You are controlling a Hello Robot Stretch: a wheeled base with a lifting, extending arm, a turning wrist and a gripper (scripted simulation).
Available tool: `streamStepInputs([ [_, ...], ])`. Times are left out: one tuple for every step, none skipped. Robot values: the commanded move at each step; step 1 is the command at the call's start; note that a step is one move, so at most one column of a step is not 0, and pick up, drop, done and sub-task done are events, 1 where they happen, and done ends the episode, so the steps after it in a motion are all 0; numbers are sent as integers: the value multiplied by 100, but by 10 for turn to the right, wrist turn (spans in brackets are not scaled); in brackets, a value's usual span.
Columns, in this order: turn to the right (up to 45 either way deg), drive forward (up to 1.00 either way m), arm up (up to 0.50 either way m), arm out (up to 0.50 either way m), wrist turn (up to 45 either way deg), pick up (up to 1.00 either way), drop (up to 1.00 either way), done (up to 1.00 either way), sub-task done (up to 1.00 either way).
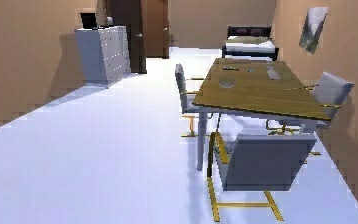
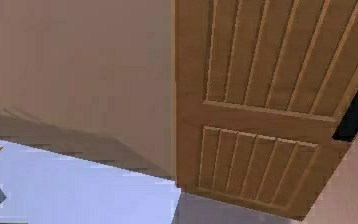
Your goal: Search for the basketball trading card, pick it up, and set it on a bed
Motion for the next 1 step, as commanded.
streamStepInputs([
  [0, 25, 0, 0, 0, 0, 0, 0, 0],
])
